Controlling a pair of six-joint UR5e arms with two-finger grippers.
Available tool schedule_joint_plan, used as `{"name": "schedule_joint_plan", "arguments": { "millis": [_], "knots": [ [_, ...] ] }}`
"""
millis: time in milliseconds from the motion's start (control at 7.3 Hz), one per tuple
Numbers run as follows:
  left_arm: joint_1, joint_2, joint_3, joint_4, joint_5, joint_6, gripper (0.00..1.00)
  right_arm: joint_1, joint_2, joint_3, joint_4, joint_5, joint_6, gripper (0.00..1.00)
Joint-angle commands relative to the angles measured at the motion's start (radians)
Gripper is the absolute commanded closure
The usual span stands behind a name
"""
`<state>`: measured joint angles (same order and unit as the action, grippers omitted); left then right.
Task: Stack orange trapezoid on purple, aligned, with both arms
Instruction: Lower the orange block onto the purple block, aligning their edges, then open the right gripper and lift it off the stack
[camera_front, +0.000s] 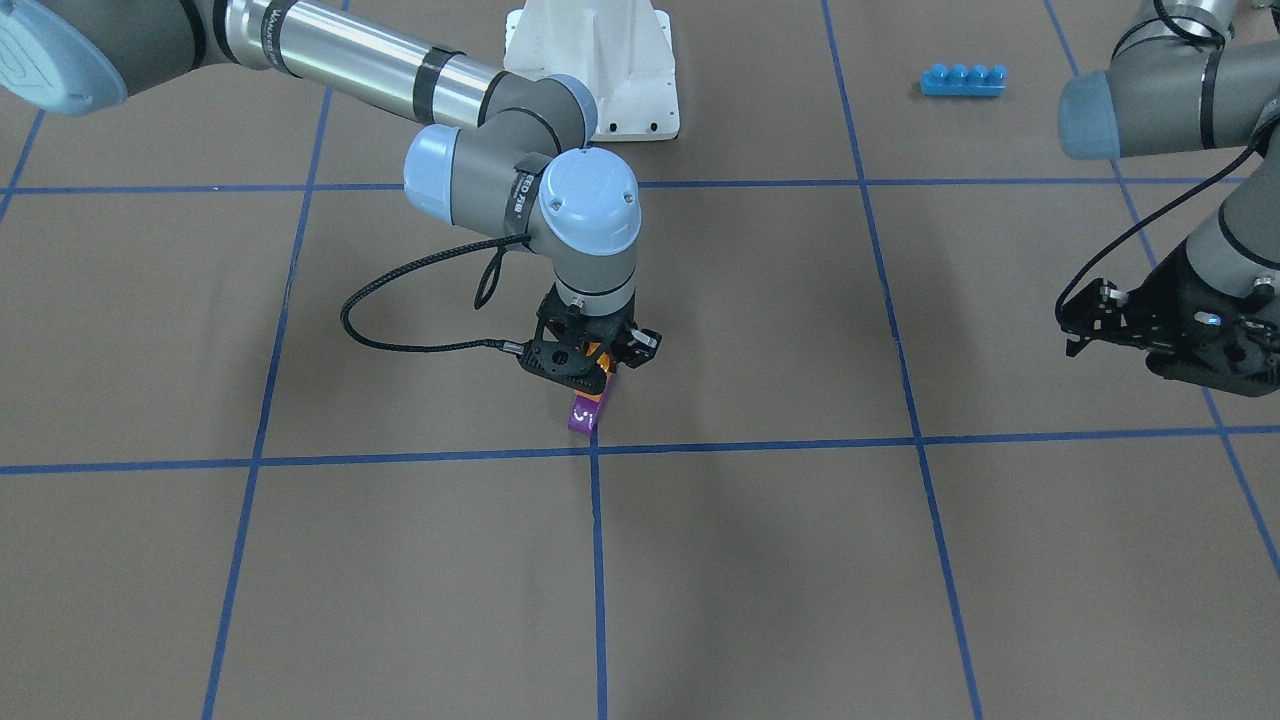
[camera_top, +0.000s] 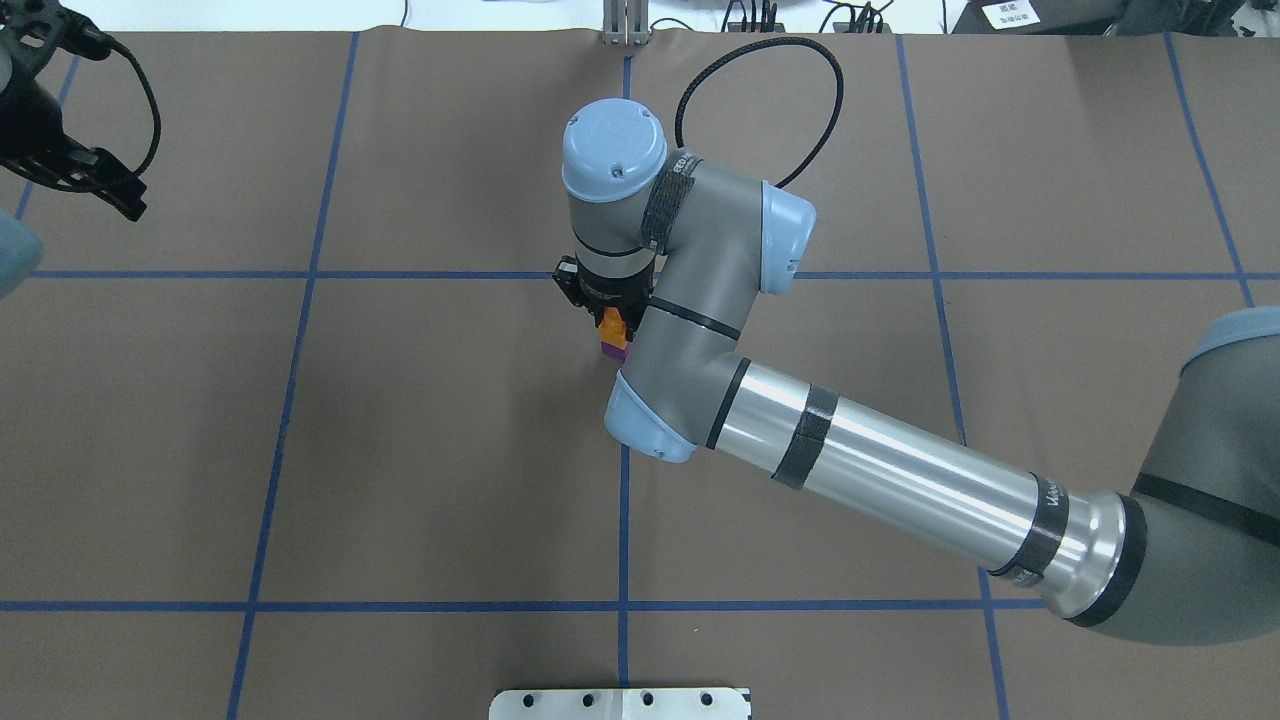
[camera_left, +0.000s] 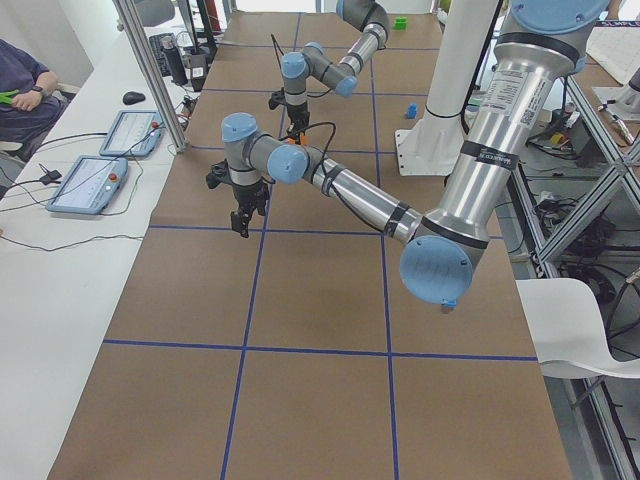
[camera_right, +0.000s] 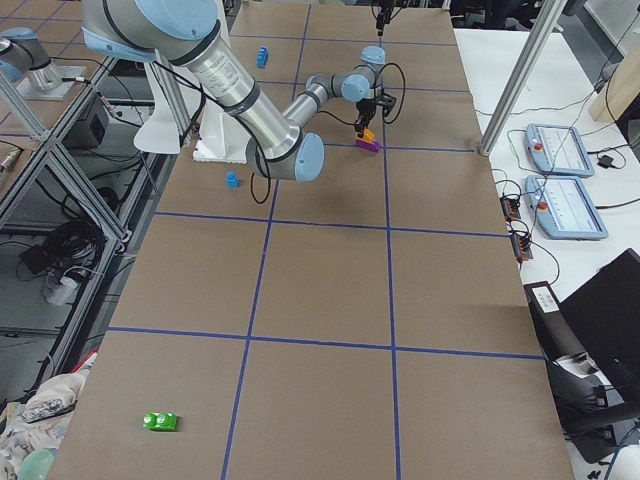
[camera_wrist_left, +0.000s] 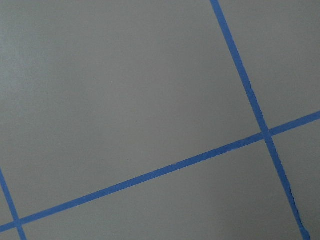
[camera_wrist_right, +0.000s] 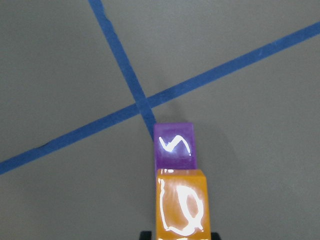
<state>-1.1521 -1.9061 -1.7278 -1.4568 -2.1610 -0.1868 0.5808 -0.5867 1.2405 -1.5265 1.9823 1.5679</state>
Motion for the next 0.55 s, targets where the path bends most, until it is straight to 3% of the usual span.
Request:
{"name": "schedule_joint_plan", "arguments": {
  "millis": [0,274,411],
  "knots": [
    [0.0,-0.001,0.002,0.0,0.001,0.009,0.0,0.011,0.001,0.02,0.0,0.001,-0.005,0.0],
    [-0.014,0.001,0.005,-0.002,-0.005,0.009,0.0,0.078,-0.039,0.18,-0.065,0.03,-0.006,0.0],
    [-0.027,0.005,0.004,-0.002,-0.005,0.01,0.0,0.123,-0.132,0.297,-0.078,0.038,-0.041,0.0]
  ]
}}
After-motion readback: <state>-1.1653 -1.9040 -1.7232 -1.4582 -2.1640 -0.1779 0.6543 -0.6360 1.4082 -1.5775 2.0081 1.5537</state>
